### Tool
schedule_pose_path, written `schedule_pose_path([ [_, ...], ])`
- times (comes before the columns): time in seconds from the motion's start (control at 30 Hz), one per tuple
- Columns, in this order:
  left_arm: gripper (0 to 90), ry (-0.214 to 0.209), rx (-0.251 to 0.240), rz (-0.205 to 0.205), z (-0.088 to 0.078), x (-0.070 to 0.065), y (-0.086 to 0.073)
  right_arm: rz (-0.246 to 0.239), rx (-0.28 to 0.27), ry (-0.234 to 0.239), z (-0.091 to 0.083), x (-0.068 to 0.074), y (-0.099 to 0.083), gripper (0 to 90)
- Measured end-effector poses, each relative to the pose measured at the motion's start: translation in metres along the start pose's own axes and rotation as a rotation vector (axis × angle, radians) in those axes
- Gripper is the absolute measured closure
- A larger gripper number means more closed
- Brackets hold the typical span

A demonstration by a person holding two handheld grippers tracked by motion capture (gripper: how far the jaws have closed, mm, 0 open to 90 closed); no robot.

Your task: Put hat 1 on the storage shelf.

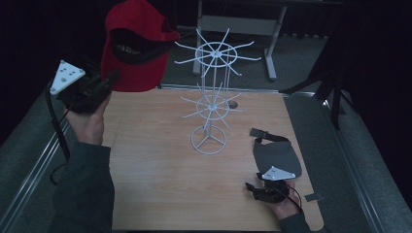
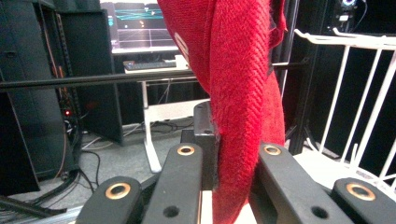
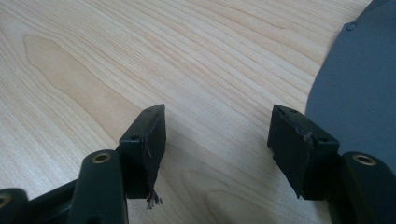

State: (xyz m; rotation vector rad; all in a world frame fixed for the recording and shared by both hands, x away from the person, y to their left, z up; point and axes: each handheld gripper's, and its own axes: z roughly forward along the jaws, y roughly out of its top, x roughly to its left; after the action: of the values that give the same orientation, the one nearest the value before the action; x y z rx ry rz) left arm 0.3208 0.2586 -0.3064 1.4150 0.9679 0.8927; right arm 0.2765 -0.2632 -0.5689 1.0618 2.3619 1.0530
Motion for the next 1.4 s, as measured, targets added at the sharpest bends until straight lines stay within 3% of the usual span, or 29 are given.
schedule_pose_path([
  [0.2, 86.0, -0.030, -0.014, -0.008, -0.003, -0.001, 0.001, 0.000, 0.000, 0.000, 0.000, 0.000, 0.000, 36.9],
  [0.43, 85.9, -0.038, -0.012, 0.009, -0.007, -0.004, 0.002, 0.000, 0.000, 0.000, 0.000, 0.000, 0.000, 36.9],
  [0.77, 85.9, -0.052, -0.037, -0.002, -0.015, -0.005, 0.005, 0.000, 0.000, 0.000, 0.000, 0.000, 0.000, 36.9],
  [1.13, 85.9, -0.059, -0.010, 0.036, -0.016, -0.012, -0.001, 0.000, 0.000, 0.000, 0.000, 0.000, 0.000, 36.9],
  [1.4, 85.8, -0.044, 0.010, 0.099, -0.015, -0.019, -0.018, -0.001, 0.000, 0.000, 0.000, 0.000, 0.000, 36.8],
])
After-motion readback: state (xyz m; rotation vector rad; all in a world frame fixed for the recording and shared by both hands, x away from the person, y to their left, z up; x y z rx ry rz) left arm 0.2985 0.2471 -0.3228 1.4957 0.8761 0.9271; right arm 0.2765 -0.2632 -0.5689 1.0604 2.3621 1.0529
